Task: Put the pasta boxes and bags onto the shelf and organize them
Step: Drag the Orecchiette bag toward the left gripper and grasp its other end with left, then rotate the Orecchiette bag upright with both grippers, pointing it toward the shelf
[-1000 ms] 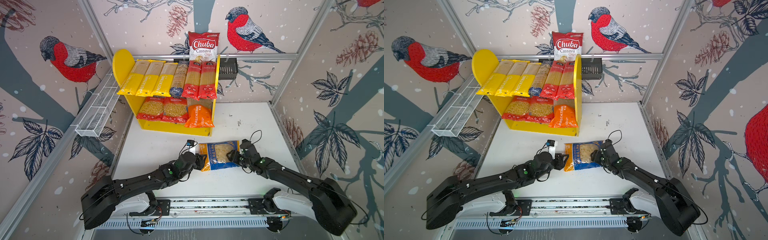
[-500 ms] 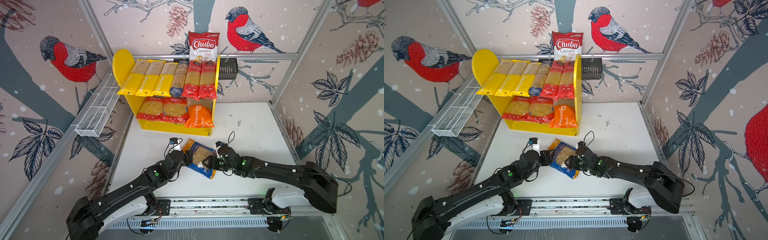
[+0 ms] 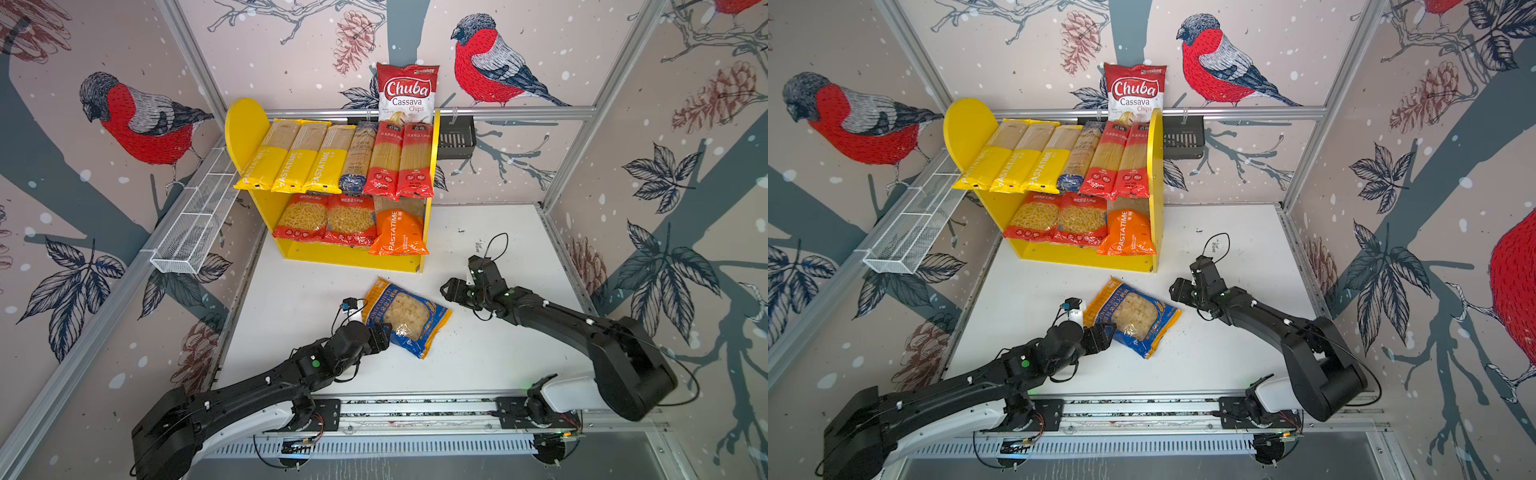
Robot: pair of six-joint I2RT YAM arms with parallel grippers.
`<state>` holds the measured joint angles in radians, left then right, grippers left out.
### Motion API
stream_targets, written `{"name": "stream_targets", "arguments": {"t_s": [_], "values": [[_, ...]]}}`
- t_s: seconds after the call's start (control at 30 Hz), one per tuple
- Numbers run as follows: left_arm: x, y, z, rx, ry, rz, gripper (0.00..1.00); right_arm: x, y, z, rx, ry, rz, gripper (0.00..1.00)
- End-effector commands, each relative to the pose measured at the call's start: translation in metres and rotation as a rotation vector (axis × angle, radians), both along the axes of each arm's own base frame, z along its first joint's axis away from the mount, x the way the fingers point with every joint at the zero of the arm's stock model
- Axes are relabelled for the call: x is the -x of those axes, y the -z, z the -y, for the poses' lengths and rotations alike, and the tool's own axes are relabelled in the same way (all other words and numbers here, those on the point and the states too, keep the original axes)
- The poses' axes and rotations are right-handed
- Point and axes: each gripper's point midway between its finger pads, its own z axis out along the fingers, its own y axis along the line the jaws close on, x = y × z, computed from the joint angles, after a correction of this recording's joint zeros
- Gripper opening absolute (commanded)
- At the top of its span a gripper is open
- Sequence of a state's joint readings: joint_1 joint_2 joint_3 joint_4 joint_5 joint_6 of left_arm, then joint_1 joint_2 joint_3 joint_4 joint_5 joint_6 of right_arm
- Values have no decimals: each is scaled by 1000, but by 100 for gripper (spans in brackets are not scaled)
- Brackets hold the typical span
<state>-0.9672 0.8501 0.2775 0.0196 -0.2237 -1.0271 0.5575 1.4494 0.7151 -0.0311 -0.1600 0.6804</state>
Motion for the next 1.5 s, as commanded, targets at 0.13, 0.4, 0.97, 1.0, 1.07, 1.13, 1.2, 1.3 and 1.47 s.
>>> {"name": "stream_targets", "arguments": {"t_s": [0.13,0.4,0.97,1.0,1.07,1.13,1.2,1.3,1.47], "values": [[-2,1,6,62,-35,-39,79,13,8,-45,-57,-120,-11,71],[-14,12,-31,31,-137,-63,82,90,12,-118,-194,-278,-113,70],[-25,2,-74,18,-209,-47,87,77,8,-116,-220,-283,-90,74],[-24,3,-73,46,-203,-49,87,74,7,-119,-229,-280,-85,74],[-21,7,-68,87,-186,-60,87,72,7,-124,-246,-282,-81,74],[-19,13,-62,123,-164,-75,86,71,9,-131,-257,-295,-92,74],[-17,17,-56,153,-145,-87,85,73,14,-138,-253,-309,-106,73],[-18,22,-55,147,-142,-93,83,78,20,-146,-253,-328,-121,73],[-21,28,-54,152,-140,-72,77,89,24,-160,-286,-355,-147,65]]}}
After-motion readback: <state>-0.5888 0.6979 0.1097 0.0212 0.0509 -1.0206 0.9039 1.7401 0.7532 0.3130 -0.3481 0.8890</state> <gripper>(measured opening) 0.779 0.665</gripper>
